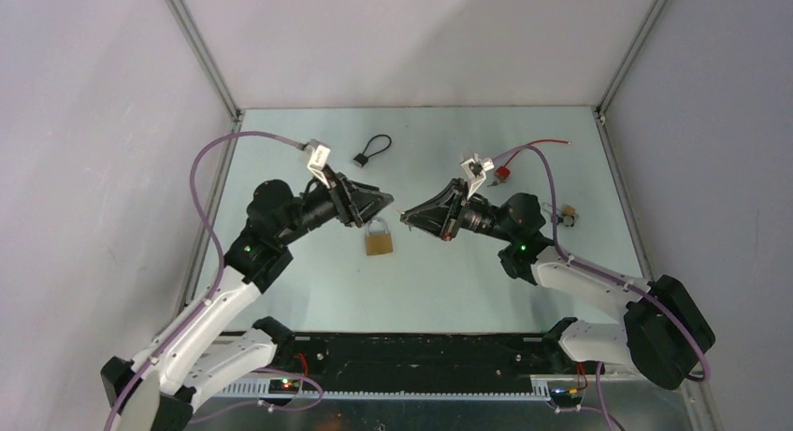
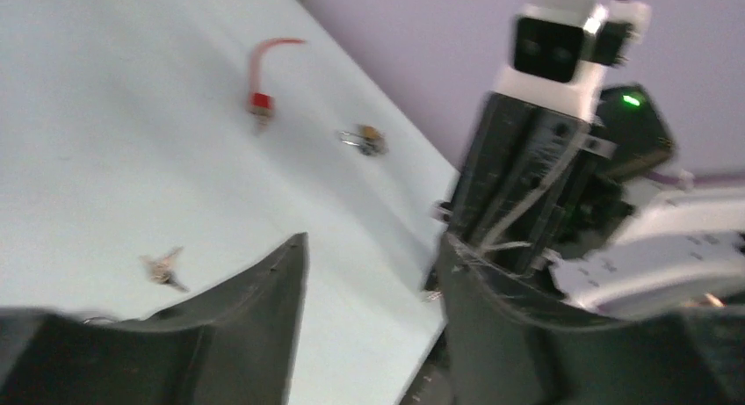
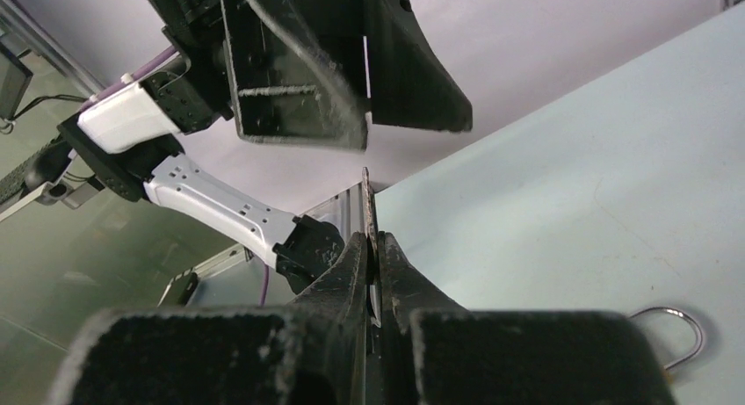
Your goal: Unlock with the key
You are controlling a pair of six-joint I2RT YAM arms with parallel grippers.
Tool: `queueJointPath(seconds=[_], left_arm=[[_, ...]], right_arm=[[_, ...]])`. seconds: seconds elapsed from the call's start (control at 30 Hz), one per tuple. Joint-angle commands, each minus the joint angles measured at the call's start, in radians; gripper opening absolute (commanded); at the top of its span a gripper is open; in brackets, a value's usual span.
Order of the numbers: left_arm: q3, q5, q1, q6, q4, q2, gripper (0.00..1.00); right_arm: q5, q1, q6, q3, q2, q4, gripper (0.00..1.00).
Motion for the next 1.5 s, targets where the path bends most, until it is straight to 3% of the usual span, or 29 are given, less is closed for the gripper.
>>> queueJointPath(seconds=[0.0,0.03,0.1,0.13,0.33,0.5,0.6,0.73,0.93,1.1,1.47], left_arm=[[-0.029,-0.275,0.058,-0.086,-0.068,-0.072,0.71],[-0.027,-0.282,0.083,-0.090,-0.121,-0.082,0.86],[-0.034,-0.276,0.128,-0.104,-0.168,-0.103,0.98],[-0.058,-0.263,0.145,-0.121,-0.172,-0.112,0.99],[-0.152,-0.284,0.251,-0.197,-0.247,-0.123,1.00],[-0.096,-0.339,0.253,-0.205,-0.477,0.064,0.91],[-0.022,-0.379,0.251,-0.184,-0.607,0.197,0.92],[0.027,-0.430,0.220,-0.188,-0.685,0.358,0.93],[0.181,-0.495,0.088,-0.237,-0.729,0.579,0.96],[0.318,-0.523,0.032,-0.256,-0.773,0.733,0.99],[0.424,-0.547,-0.021,-0.296,-0.801,0.956,0.98]], right_arm=[[0.049,-0.001,0.004,-0.013,-0.046,-0.050,0.00],[0.066,-0.001,0.003,-0.018,-0.053,-0.063,0.00],[0.098,0.003,-0.003,-0.026,-0.067,-0.124,0.00],[0.109,0.007,-0.004,-0.029,-0.072,-0.139,0.00],[0.225,0.027,-0.023,-0.030,-0.118,-0.306,0.00],[0.331,0.056,-0.026,-0.030,-0.133,-0.438,0.00],[0.380,0.065,-0.010,-0.030,-0.138,-0.490,0.00],[0.448,0.069,0.027,-0.029,-0.150,-0.576,0.00],[0.514,0.077,0.064,-0.028,-0.157,-0.708,0.00],[0.542,0.090,0.063,-0.029,-0.162,-0.730,0.00],[0.548,0.090,0.052,-0.029,-0.146,-0.740,0.00]])
